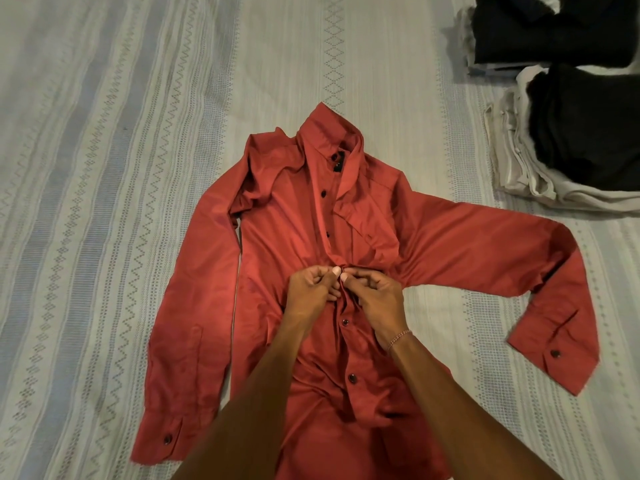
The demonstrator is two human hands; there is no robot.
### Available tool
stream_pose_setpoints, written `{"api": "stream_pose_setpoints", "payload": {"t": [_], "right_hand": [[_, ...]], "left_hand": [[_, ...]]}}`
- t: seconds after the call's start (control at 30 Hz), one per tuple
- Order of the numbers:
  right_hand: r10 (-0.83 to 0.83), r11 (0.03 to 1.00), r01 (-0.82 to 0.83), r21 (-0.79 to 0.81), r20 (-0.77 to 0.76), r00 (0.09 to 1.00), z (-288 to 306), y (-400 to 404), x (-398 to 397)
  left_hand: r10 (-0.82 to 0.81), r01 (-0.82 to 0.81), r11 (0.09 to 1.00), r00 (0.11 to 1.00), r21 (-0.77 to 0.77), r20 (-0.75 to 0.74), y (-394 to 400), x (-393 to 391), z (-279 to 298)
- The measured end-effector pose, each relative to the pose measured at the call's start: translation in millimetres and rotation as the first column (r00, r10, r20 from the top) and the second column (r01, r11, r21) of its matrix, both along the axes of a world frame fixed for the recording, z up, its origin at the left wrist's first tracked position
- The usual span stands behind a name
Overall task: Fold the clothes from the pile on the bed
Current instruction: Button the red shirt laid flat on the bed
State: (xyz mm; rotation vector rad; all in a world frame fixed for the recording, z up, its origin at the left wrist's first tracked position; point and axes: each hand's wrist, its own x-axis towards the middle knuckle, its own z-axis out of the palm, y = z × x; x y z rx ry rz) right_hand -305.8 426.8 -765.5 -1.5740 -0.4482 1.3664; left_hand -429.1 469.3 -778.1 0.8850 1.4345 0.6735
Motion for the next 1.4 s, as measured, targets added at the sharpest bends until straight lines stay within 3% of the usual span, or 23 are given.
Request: {"api": "stream_pose_setpoints", "payload": {"t": [0.2, 0.67, 0.8, 1.4], "right_hand": [[-0.004, 1.0, 0.004, 0.008, -0.02, 1.0, -5, 1, 0], [-0.051, 0.997, 0.056, -0.058, 0.09, 0.995, -19, 0, 0], [-0.028, 0.999, 0.029, -0.016, 0.044, 0.999, -20, -2, 1], [0.119, 0.99, -0.125, 0.059, 0.105, 0.987, -26, -9, 6]], "left_hand": [[0.006, -0.006, 1.0, 1.0, -0.002, -0.021, 1, 1, -4], [0.018, -0.018, 1.0, 0.999, -0.018, -0.027, 3, 4, -7], [-0.021, 0.021, 1.0, 0.999, -0.019, -0.034, 3, 1, -8], [-0.065, 0.066, 0.997, 0.998, -0.042, 0.02, 3, -6, -8]]}}
